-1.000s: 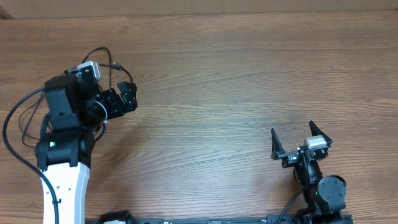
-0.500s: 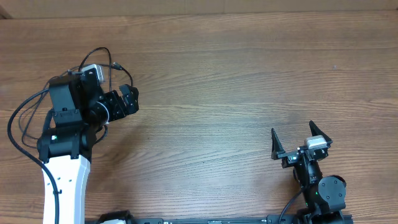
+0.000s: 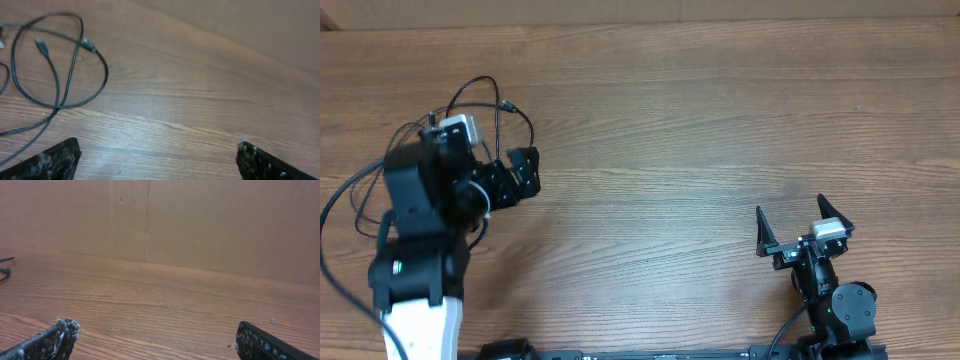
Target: Untangle cables
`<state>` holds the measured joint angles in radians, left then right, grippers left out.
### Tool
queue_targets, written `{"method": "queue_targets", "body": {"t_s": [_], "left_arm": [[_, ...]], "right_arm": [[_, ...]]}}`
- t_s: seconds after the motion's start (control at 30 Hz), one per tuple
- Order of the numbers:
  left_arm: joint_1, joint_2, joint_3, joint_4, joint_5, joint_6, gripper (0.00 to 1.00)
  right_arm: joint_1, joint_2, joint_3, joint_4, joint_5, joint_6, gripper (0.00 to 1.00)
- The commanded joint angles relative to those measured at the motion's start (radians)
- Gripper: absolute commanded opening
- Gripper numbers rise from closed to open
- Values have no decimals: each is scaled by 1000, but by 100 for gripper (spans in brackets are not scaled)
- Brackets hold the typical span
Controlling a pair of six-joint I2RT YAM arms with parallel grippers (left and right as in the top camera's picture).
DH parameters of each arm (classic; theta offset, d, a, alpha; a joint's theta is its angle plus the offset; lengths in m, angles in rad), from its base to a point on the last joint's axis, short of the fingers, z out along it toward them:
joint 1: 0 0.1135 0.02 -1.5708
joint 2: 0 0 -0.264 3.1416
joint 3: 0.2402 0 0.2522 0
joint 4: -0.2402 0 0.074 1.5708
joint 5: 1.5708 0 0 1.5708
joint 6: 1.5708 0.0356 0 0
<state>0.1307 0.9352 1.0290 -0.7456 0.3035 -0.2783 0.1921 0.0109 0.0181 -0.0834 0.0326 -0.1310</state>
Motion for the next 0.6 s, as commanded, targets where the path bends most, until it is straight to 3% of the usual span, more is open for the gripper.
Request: {"method": "queue_targets", "body": {"t_s": [0.0, 0.37, 0.57], "left_arm": [[0, -101, -51, -6, 0, 20, 99], [0, -187, -79, -176, 0, 20, 100], [0, -204, -119, -185, 0, 20, 99]], "right_arm": [[3, -8, -10, 2, -1, 6, 100], [3, -8, -10, 2, -1, 6, 100], [3, -8, -10, 2, -1, 6, 100]]}}
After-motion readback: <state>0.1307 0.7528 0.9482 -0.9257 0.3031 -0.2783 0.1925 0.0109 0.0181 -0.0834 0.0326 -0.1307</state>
